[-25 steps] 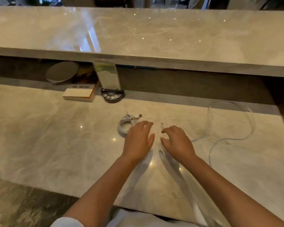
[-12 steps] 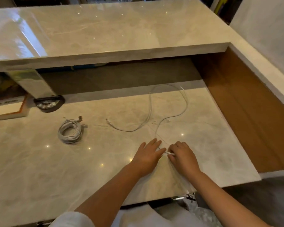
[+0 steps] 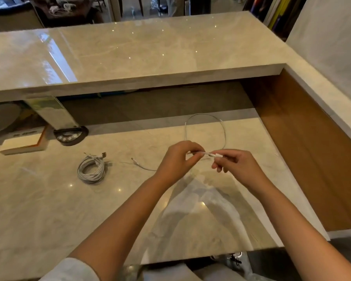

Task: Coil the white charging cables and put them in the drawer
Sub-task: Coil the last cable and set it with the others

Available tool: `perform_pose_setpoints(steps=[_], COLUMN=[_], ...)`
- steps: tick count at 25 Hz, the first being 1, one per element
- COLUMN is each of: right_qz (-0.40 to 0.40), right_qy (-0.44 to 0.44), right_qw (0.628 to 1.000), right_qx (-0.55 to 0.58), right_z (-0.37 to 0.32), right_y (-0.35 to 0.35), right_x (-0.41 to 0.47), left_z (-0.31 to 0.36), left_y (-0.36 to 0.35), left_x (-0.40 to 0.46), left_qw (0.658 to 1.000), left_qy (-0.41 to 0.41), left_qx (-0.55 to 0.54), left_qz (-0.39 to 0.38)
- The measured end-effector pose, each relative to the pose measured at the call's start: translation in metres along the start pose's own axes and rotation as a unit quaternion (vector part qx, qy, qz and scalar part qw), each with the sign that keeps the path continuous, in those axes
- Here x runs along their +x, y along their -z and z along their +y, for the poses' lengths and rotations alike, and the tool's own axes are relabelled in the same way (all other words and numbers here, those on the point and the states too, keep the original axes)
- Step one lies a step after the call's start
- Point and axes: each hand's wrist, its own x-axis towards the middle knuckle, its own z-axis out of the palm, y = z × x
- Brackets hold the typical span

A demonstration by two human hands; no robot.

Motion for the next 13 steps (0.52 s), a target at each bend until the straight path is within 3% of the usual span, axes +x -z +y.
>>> perform_pose_setpoints(steps=[3,7,10,13], right_qz=[0.017,0.068,0.078,0.102], right_qy=[0.046,0.034,0.053,0.101], right_qw=[0.999,0.981,0.994,0.989], right_qx=[0.022,0.181,0.058,0.017], right_z=[-0.032,-0.057,-0.067,-0.082], right_y=[0.009,0.027,0.035,0.036], right_x=[0.007,0.013,0.015,0.017], left_z=[0.013,0.013,0.027,0.055], left_y=[0.013,0.032,0.054,0.077], left_x=[0.017,0.019,0.025,0.036], left_qw=[0.998,0.988,0.973,0.943], left_qy=[0.033,0.091,0.113,0.123], left_qx=[-0.048,-0.125,-0.199,-0.309], left_qz=[0.016,0.013,0.033,-0.014])
